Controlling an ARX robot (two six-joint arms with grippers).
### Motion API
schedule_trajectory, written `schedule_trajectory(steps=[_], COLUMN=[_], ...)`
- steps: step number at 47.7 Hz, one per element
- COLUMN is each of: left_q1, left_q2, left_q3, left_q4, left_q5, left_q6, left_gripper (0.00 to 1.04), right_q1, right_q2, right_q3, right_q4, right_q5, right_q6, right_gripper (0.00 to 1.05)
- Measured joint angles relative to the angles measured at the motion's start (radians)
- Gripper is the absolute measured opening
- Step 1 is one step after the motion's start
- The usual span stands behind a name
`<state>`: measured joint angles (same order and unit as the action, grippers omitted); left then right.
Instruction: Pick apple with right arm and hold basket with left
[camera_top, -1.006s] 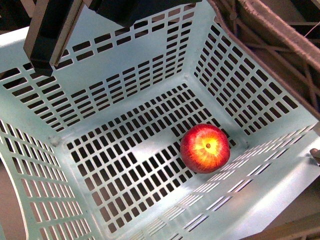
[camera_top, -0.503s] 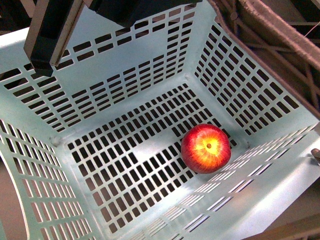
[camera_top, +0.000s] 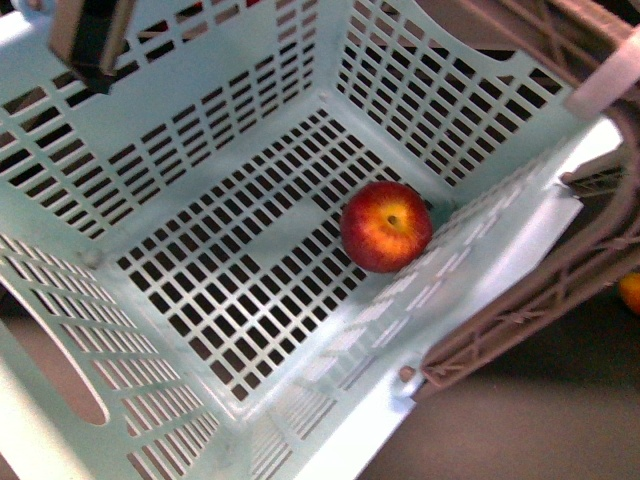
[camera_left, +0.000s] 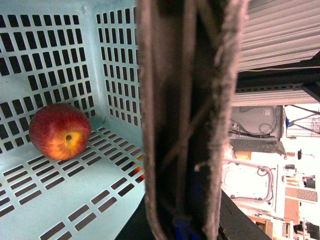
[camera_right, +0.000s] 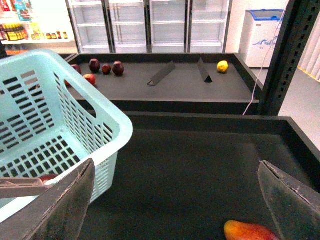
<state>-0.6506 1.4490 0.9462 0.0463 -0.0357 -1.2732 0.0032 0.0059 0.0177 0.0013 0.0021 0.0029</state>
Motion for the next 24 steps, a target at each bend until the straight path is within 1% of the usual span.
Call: schedule_trajectory(steps=[4, 11, 19, 24], left_q1=[0.029, 0.108, 0.242, 0.308], left_q2=[0.012, 0.018, 0.018, 0.018], left_q3=[0.0, -0.001, -0.055, -0.099], left_q4=[0.01, 0.025, 0.069, 0.091], left_q5=[0.014, 0.003, -0.043, -0.062], left_q6=[-0.037, -0.079, -0.14, -0.175], left_gripper=[0.07, 0.07, 0.07, 0.07], right_q1=[0.0, 0.0, 0.0, 0.0], right_q2=[0.0, 0.0, 0.0, 0.0], right_q3=[0.0, 0.0, 0.0, 0.0], right_q4=[0.0, 0.0, 0.0, 0.0], right_q5=[0.0, 0.0, 0.0, 0.0], right_q6=[0.0, 0.0, 0.0, 0.0], right_gripper=[0.96, 0.96, 0.96, 0.96])
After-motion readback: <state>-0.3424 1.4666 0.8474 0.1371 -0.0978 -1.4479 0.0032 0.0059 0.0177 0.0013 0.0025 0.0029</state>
